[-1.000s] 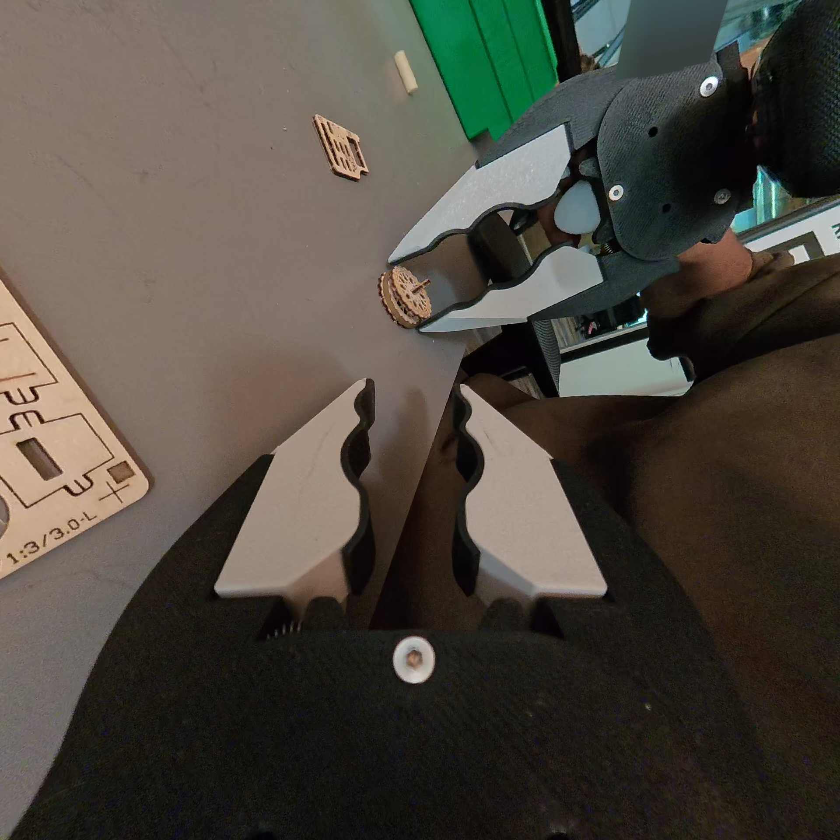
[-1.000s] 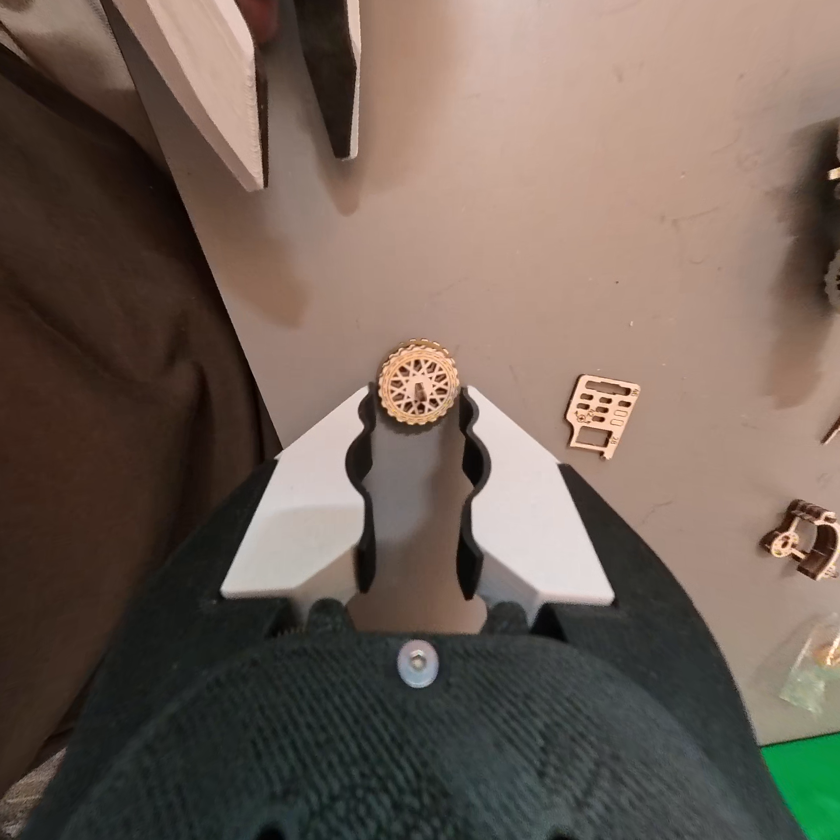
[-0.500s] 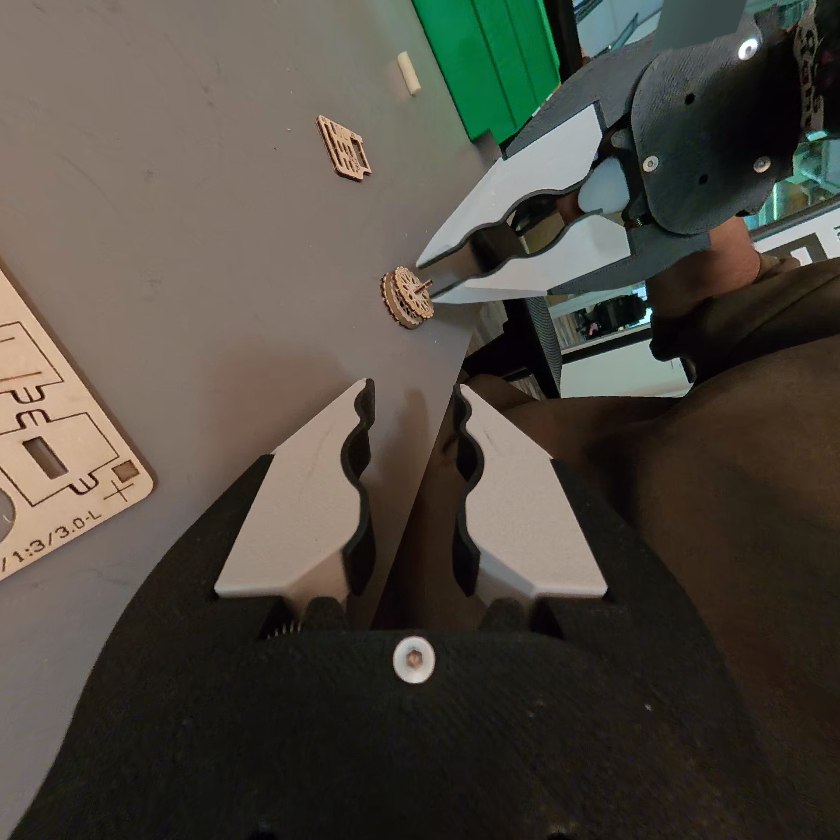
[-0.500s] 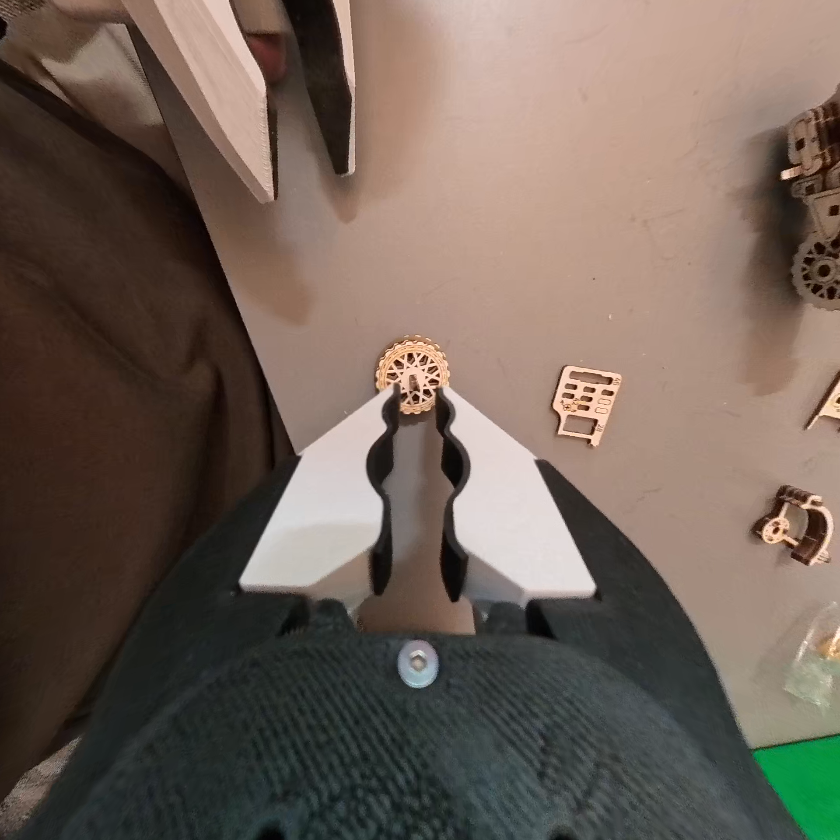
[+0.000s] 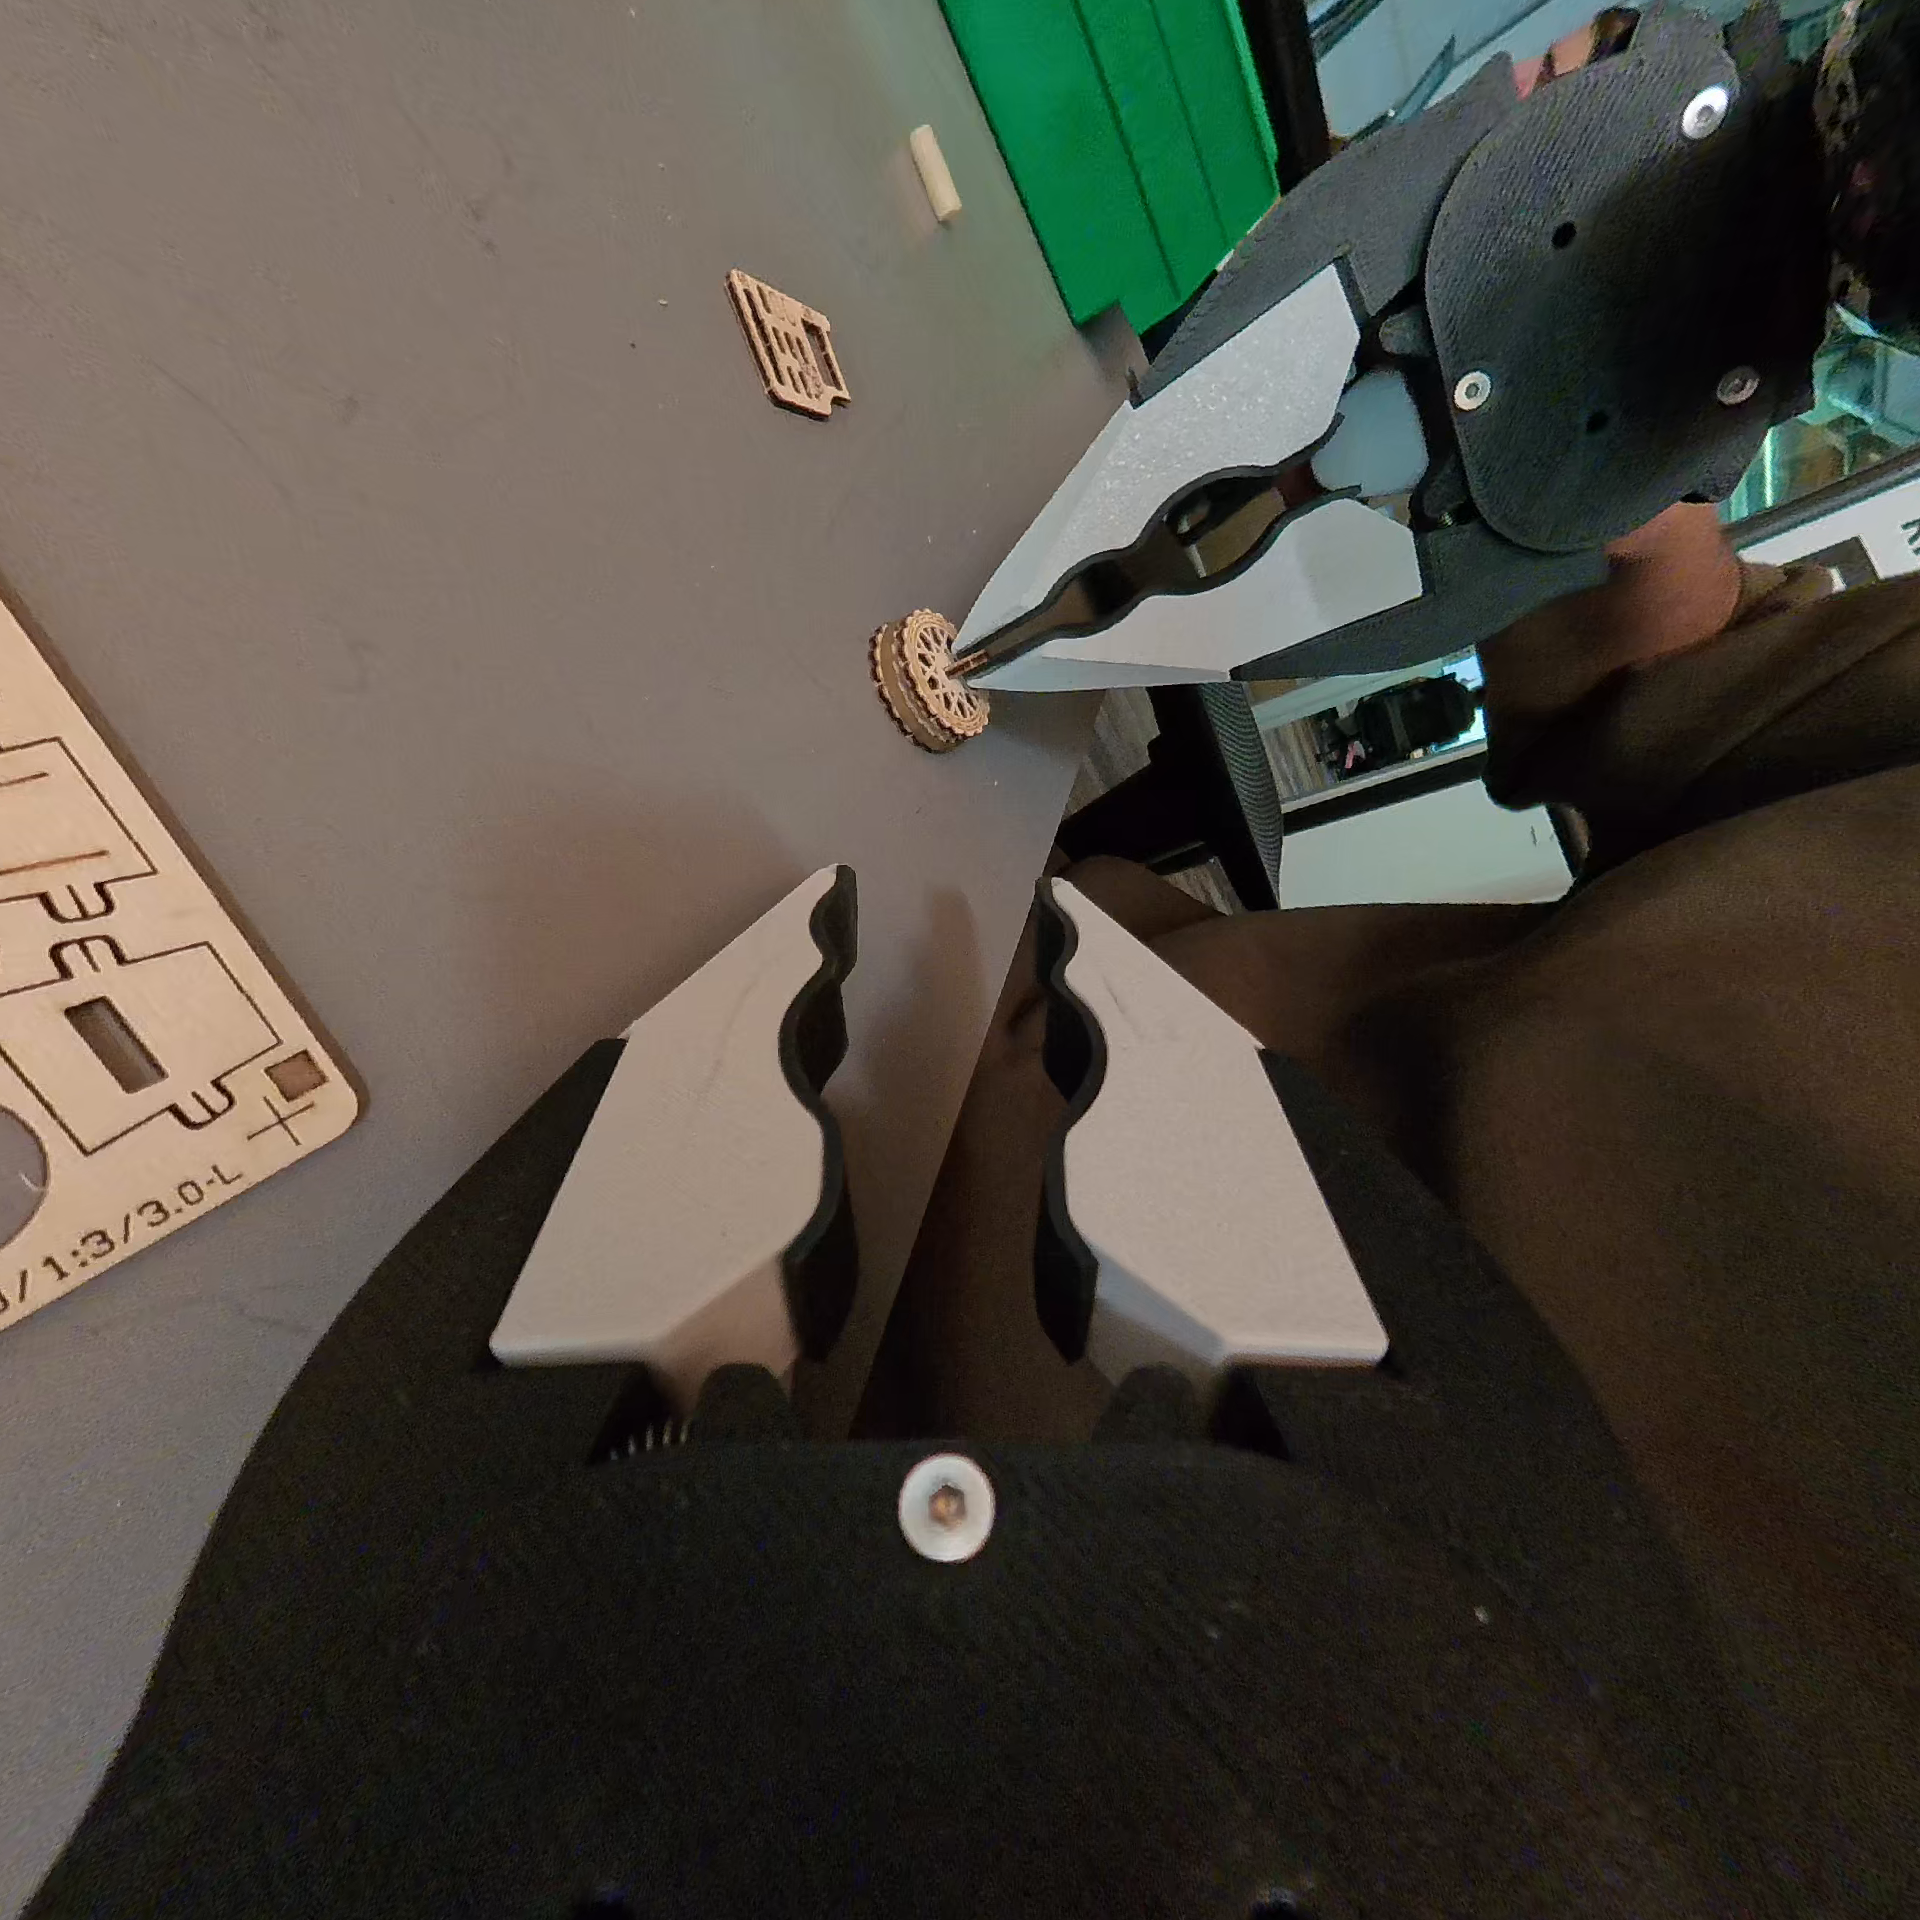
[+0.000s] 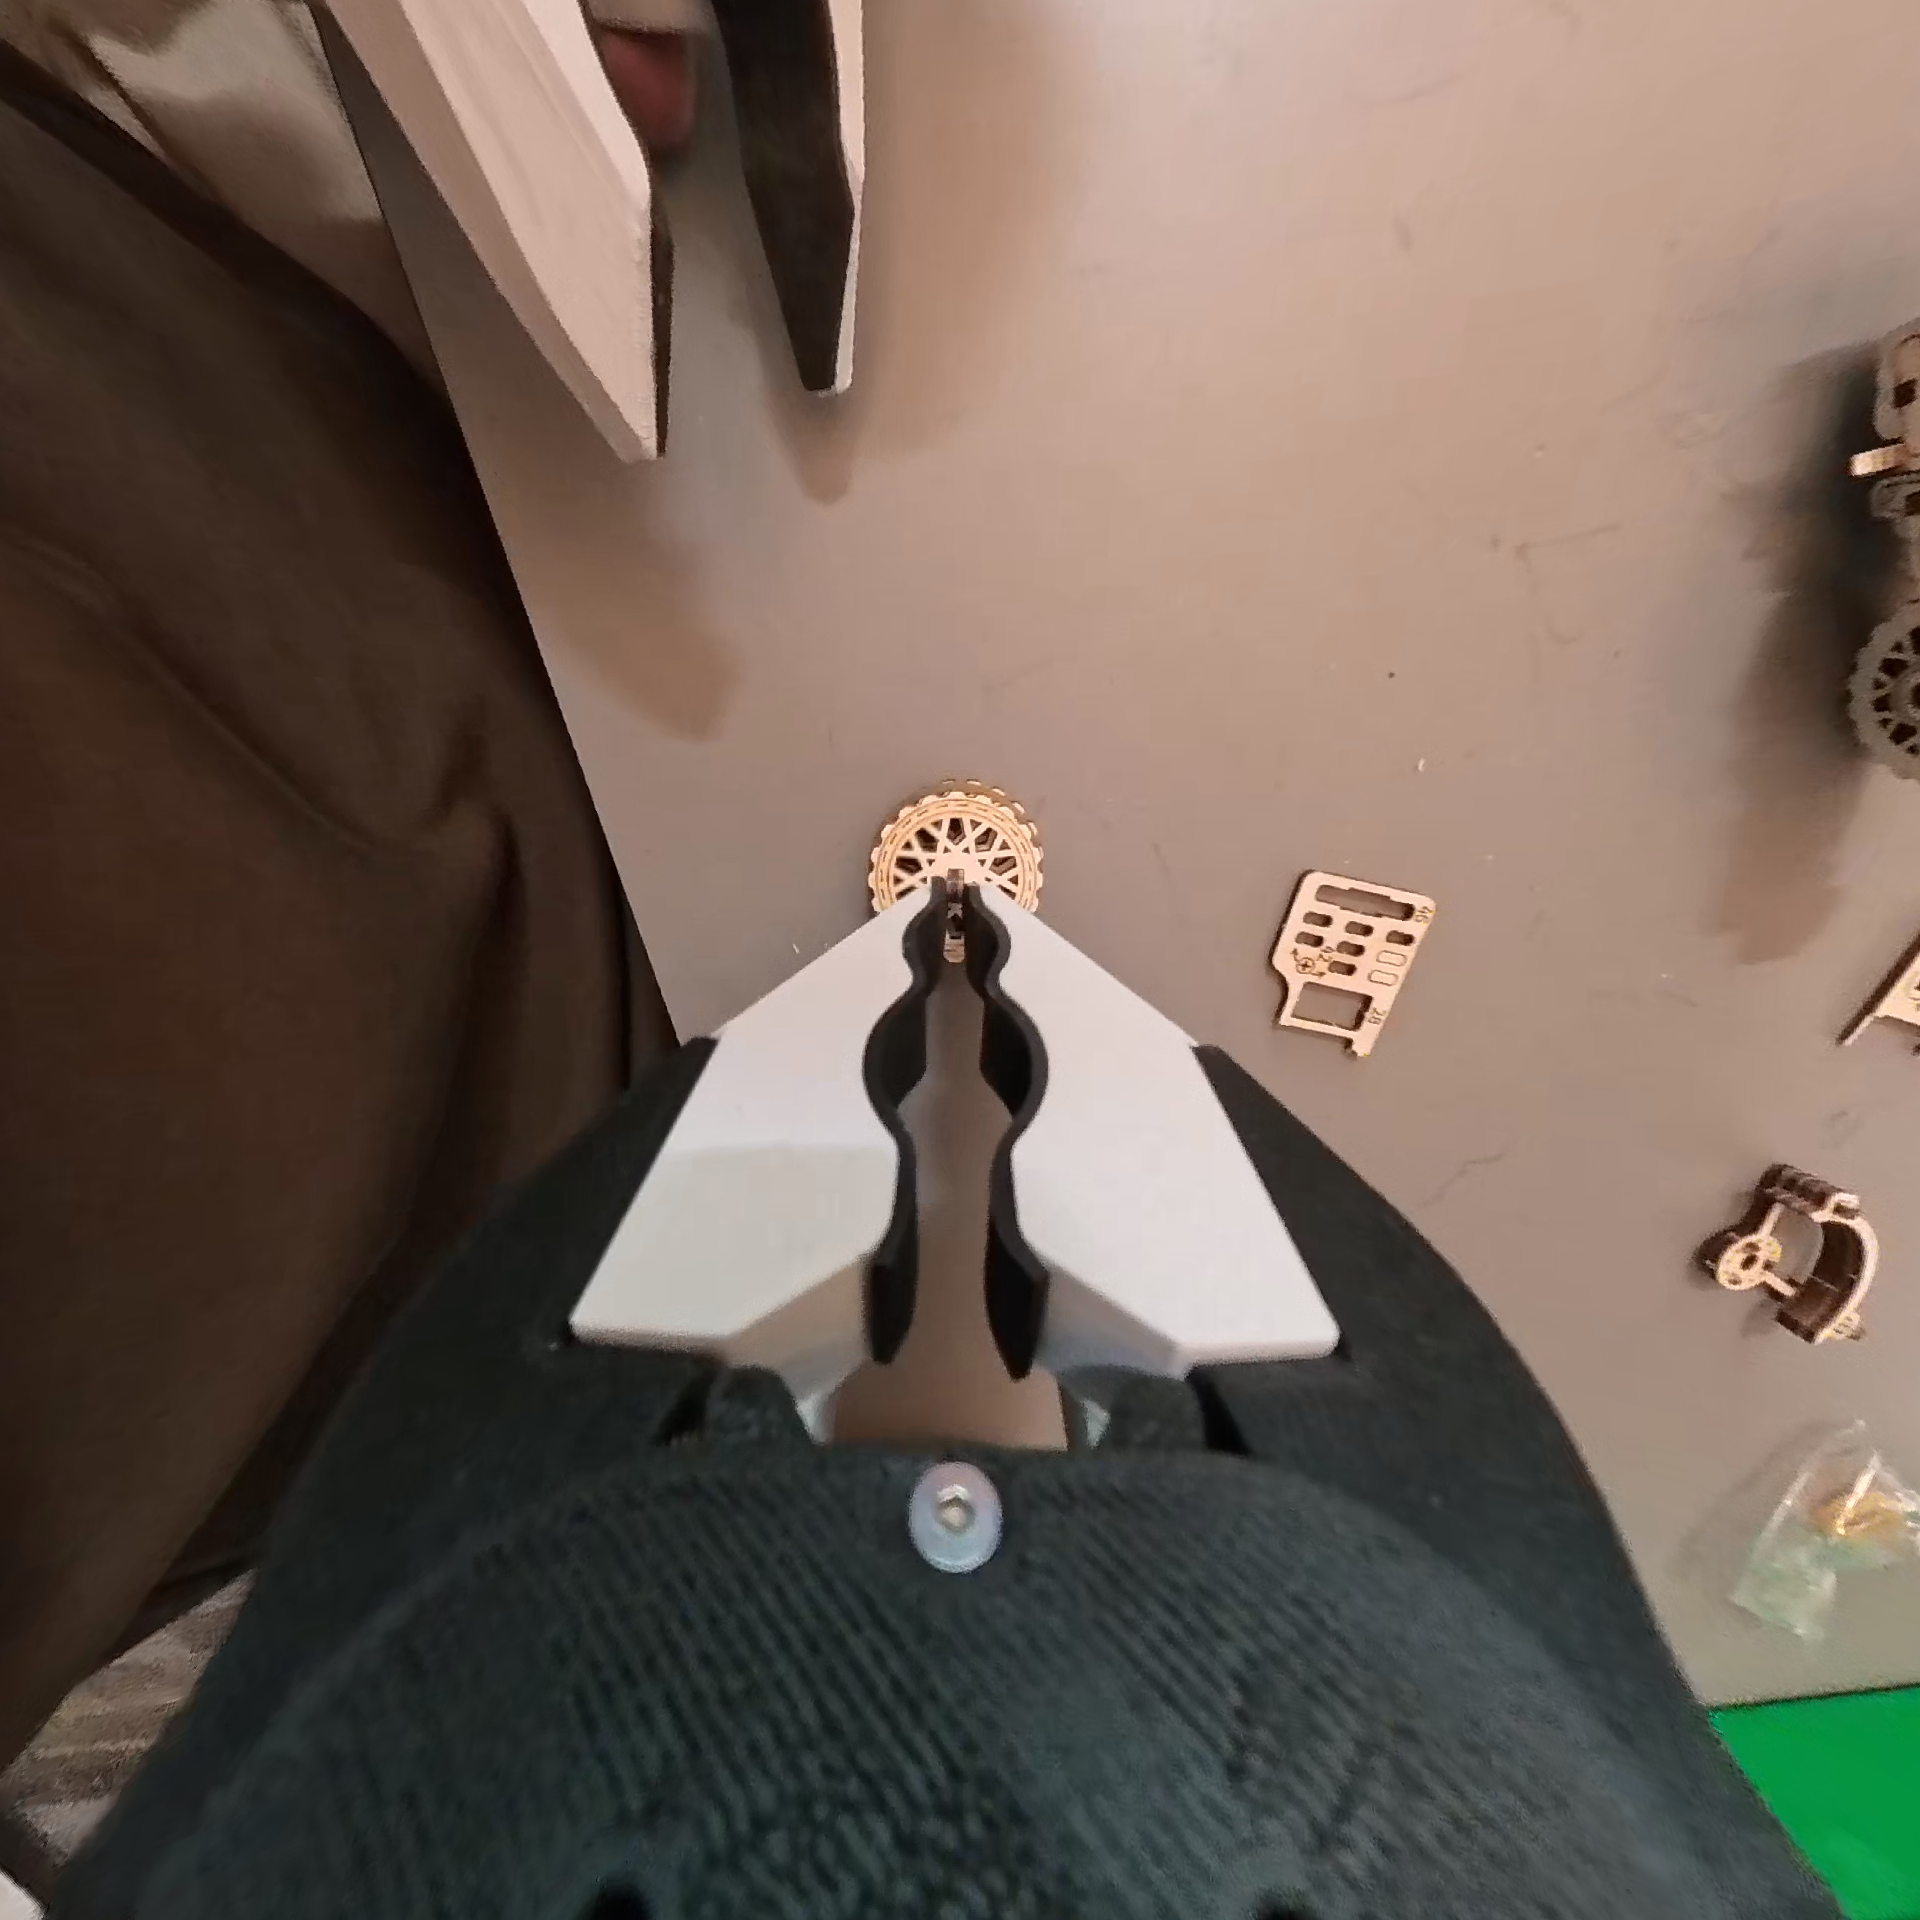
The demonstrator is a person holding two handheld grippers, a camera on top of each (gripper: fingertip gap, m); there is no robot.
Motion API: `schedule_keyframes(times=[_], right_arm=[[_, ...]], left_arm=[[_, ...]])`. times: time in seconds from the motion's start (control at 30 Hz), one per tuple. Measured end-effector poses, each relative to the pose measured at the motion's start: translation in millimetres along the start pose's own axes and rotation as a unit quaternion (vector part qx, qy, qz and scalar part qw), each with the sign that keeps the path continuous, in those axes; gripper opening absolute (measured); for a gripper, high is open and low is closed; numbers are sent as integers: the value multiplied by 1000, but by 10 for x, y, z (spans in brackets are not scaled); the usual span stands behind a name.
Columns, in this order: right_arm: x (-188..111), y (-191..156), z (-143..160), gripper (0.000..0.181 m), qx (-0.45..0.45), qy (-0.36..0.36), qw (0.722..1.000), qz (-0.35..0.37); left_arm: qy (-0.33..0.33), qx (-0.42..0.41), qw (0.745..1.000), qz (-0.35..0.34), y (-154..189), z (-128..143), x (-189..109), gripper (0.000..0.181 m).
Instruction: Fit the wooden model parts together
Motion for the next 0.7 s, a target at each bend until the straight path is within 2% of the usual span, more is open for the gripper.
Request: schedule_keyframes(times=[0.7], right_arm=[[-18, 18, -33, 1, -35, 17, 999, -2]], left_arm=[[0, -1, 1000, 1, -2, 0, -1, 32]])
Point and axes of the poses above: each gripper's, where its closed fingertips meet, x out along the fingers, z out of its underside, y = z × x across the jaws, the point moved 6 cm from there along -x, back along the fingers, and after that the axes turned 6 degrees about z, right-handed, at the moved point
